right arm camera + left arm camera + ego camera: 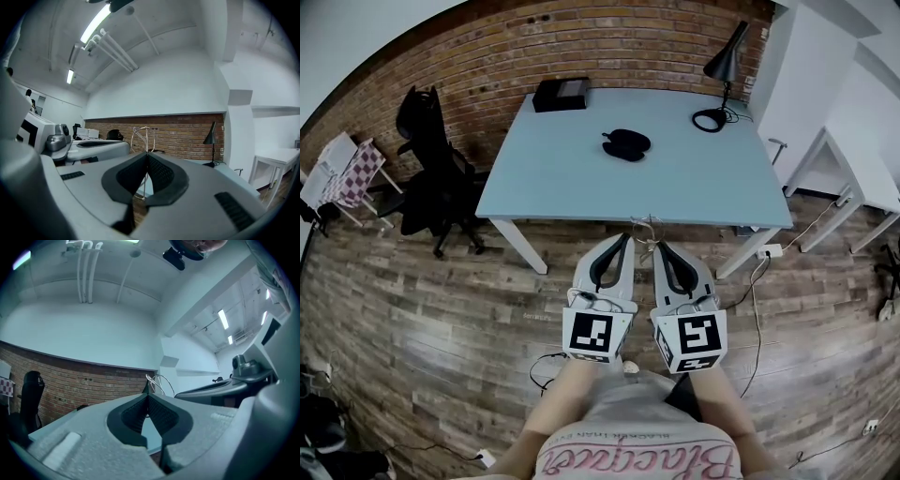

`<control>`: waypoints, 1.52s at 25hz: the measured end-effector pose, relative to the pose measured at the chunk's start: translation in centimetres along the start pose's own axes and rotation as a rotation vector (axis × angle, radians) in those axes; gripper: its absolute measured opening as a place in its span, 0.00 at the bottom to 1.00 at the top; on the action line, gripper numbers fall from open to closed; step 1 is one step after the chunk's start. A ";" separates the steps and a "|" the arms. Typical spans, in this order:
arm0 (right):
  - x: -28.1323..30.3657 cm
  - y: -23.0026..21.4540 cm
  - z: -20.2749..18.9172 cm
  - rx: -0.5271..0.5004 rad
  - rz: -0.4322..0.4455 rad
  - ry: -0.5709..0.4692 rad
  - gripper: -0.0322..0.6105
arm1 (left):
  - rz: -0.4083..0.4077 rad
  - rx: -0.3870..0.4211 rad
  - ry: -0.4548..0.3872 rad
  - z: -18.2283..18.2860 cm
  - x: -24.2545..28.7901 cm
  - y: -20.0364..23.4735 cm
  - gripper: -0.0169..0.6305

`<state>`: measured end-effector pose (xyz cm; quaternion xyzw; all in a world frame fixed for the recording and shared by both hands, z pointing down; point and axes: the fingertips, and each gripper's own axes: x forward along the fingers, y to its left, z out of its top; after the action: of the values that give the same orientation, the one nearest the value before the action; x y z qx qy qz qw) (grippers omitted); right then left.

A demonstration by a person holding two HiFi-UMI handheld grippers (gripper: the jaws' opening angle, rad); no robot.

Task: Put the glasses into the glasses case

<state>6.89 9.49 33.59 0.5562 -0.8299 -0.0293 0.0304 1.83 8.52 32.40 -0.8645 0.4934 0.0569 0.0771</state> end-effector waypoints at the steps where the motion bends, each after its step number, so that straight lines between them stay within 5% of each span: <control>1: 0.3 -0.3 -0.1 0.002 0.002 0.000 0.07 | 0.001 0.004 -0.001 0.0 0.4 0.1 0.04; 16: 9.3 -5.2 -0.3 -0.010 -0.004 0.000 0.07 | 0.009 0.000 -0.024 -1.5 9.8 5.0 0.04; 38: 29.7 -12.0 -1.2 -0.025 -0.049 0.067 0.07 | -0.065 -0.022 0.028 -6.5 27.3 17.1 0.04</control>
<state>6.83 -22.54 34.34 0.5765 -0.8143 -0.0219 0.0644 1.06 -24.30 32.68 -0.8816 0.4655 0.0476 0.0624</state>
